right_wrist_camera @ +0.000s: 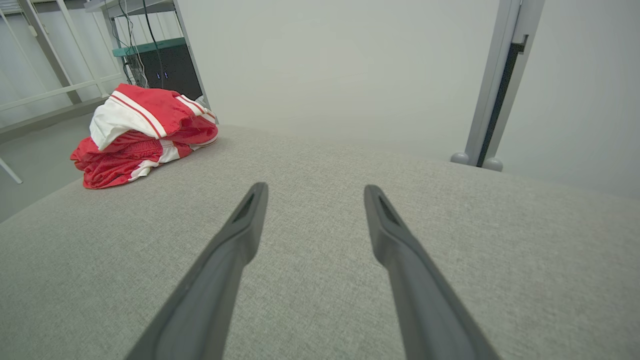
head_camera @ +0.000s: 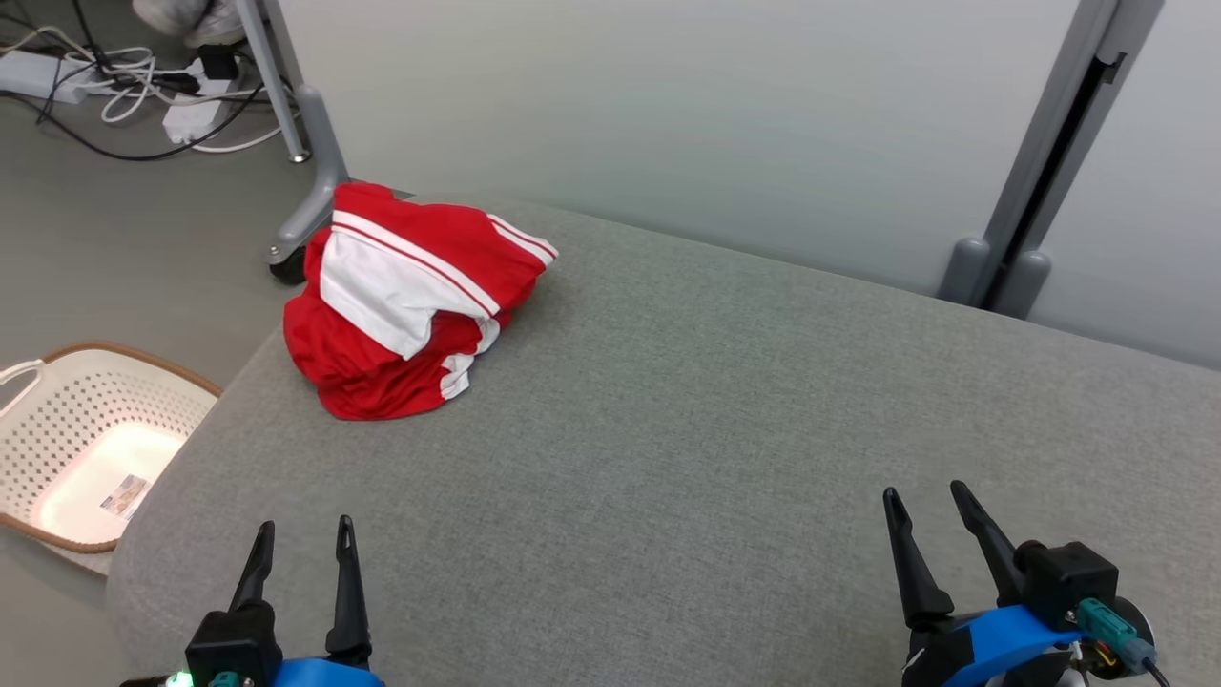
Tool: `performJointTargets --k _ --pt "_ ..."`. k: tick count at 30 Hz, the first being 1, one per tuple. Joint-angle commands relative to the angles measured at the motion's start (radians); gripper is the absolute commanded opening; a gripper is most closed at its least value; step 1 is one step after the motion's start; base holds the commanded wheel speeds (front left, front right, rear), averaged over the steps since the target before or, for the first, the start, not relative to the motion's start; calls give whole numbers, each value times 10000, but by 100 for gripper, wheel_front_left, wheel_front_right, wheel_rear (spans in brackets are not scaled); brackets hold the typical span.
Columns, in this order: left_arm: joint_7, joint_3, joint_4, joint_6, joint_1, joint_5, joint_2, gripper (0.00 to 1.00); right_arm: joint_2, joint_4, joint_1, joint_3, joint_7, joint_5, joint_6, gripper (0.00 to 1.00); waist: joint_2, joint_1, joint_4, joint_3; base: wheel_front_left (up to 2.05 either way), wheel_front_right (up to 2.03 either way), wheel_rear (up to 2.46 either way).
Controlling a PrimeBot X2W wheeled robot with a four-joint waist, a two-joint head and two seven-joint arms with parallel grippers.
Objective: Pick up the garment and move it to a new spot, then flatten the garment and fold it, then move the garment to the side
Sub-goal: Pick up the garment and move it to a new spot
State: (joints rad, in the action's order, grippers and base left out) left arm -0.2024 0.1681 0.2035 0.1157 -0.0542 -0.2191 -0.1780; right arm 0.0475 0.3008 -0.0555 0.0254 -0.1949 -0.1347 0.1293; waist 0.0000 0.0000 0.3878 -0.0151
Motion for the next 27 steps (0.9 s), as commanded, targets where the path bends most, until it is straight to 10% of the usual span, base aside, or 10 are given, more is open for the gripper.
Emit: performJointTargets --k 1,16,27 --pt "16 -58 -88 76 -85 -27 -38 100 52 26 36 30 -46 -24 24 100 0 0 109 34 0 0 0" --pt "251 -763 -1023 254 482 -551 -464 100 54 -82 -39 107 48 69 24 100 0 0 -74 320 0 0 0" --pt "3006 -2080 -471 -722 3852 -2367 -2086 100 52 -758 -640 62 309 466 24 100 0 0 -999 1924 0 0 0"
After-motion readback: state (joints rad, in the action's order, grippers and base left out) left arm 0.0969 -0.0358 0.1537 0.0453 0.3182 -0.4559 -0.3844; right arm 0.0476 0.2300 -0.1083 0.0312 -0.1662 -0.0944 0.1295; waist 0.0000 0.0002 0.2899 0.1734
